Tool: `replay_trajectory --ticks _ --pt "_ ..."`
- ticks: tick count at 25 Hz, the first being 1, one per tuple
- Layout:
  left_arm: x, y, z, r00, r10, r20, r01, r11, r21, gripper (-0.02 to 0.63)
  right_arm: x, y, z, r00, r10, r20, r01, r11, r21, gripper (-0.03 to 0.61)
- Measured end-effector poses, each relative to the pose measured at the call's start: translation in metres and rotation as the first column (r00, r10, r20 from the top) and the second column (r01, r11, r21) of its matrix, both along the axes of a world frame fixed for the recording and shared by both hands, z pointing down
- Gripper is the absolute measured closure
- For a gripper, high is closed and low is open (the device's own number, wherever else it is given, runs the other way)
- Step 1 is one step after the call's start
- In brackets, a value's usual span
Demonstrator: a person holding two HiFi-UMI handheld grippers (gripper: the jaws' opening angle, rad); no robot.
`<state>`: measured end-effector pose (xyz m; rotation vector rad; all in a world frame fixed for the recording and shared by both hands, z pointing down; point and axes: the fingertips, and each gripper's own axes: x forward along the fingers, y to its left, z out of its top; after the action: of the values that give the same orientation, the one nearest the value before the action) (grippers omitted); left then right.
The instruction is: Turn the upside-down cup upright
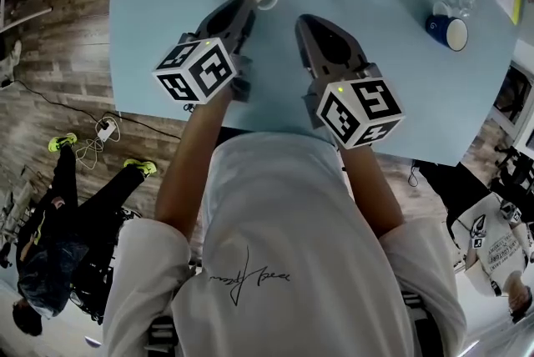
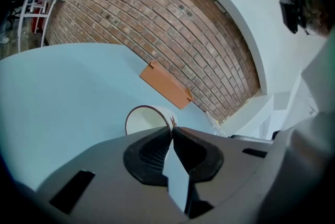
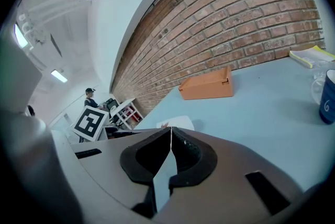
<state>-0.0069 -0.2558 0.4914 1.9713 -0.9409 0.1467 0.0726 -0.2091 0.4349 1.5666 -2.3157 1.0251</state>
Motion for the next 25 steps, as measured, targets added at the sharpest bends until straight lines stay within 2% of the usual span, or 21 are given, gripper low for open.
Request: replay_trajectory --ticks 25 --pt "0.002 0.032 -0.007 0.993 0.104 0.056 -0.103 0.994 -0.025 0.586 0.013 0.014 -0.007 0.997 0.073 0.021 -0.073 0.997 0.013 0.557"
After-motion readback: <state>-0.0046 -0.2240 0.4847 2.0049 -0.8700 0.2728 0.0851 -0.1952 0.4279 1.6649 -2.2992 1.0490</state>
